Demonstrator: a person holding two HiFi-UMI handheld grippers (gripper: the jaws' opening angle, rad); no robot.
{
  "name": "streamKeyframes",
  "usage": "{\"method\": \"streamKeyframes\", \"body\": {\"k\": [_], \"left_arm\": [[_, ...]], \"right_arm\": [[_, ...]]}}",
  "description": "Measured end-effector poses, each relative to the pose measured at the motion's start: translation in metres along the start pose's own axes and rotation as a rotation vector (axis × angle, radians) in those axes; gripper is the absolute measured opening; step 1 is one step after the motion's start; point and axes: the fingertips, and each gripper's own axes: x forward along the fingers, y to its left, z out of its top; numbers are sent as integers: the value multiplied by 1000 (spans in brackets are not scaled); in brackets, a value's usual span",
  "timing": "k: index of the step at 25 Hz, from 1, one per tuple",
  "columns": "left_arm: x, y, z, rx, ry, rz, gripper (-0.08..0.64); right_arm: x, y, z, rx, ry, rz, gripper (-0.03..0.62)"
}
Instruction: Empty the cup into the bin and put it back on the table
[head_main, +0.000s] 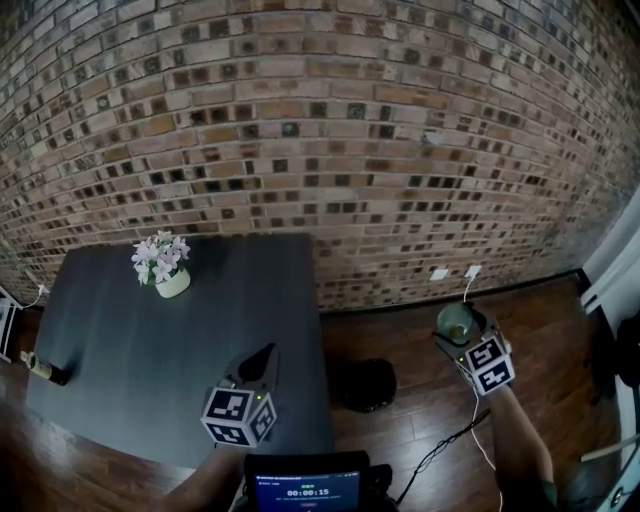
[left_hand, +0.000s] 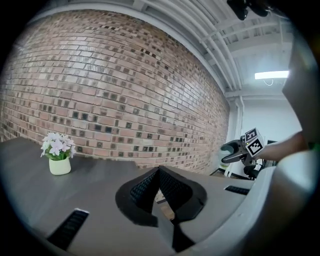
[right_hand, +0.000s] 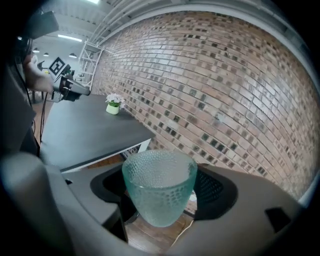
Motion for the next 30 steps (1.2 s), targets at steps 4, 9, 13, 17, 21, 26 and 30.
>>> {"method": "streamKeyframes", "body": {"k": [4,9,13,17,21,26,30], "left_arm": [[-3,5,3,15,1,2,0],[-7,7,2,10,-7,1,0],[-8,9,3,9,-9,-1,0],[-9,9,3,6,-13,1,0],[-9,8,3,6,-13,6,0],[-9,7,3,5,-18,11,0],[-9,5,1,9,-23,7,0]], "right_arm": [[2,-8,-5,-65,47,-24,394],[6,-16,-6,-101,78,-52,393],[7,-22,-6,-175,114,-83,393],[6,-29,-7,-231,145,-108,394],[6,-37,-7,-264,167,-120,393],[8,-40,-12,-350,210,-115,394],[8,-38,-7,-450,242,-101,394]]}}
